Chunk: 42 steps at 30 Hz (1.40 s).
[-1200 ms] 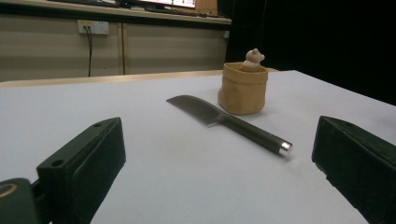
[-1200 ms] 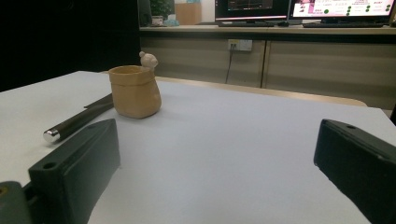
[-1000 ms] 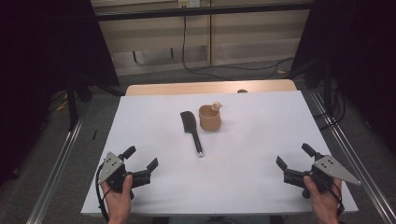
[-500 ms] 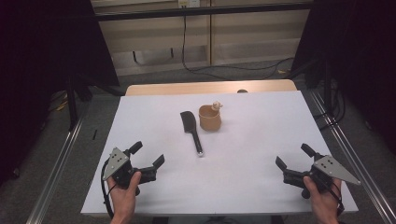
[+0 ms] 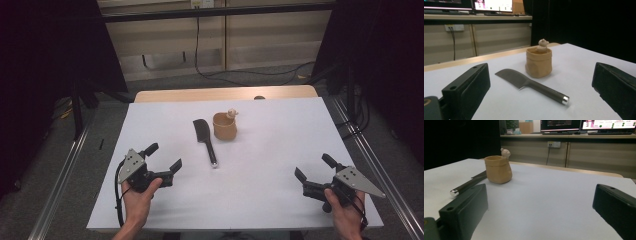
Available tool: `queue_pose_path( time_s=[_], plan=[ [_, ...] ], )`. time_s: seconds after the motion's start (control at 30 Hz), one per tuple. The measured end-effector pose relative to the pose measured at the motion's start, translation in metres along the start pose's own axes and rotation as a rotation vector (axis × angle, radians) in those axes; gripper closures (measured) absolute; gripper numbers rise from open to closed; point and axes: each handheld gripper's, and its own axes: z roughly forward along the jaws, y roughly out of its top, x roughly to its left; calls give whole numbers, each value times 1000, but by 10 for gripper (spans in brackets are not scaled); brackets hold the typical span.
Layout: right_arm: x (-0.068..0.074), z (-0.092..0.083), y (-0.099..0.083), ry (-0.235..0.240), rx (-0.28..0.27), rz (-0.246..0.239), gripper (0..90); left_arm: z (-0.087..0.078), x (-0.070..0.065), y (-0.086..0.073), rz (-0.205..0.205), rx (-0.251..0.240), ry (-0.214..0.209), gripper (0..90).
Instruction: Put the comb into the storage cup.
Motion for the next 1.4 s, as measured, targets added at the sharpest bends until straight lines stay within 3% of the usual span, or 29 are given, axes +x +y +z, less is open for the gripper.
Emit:
queue_pose_path(
  time_s=[0.1, 0.17, 0.47, 0.53, 0.63, 0.8, 0.93, 1.17, 1.4],
  plan=[
    [0, 0, 0, 2, -1, -3, 0, 5, -3, -3, -8, 17, -15, 19],
    [0, 0, 0, 5, -2, -3, 0, 8, -5, -5, 13, 33, -29, 19],
    [1, 1, 0, 9, 4, -4, 0, 28, -6, 1, 29, 11, -39, 17],
    [1, 1, 0, 10, 4, -3, 0, 33, -8, 2, 19, 10, -48, 16],
    [1, 0, 0, 14, 4, -6, 0, 36, -10, 0, 41, 14, -76, 16],
    [1, 1, -1, 16, 7, -8, 0, 41, -10, 2, 58, -13, -62, 17],
    [1, 1, -1, 15, 5, -8, 0, 52, -8, 6, 47, -33, -58, 27],
    [1, 1, -1, 20, 6, 0, 0, 70, -12, 8, 70, -24, -68, 25],
    [1, 1, -1, 22, 5, -6, 0, 80, -12, 11, 69, -28, -69, 25]
  ],
)
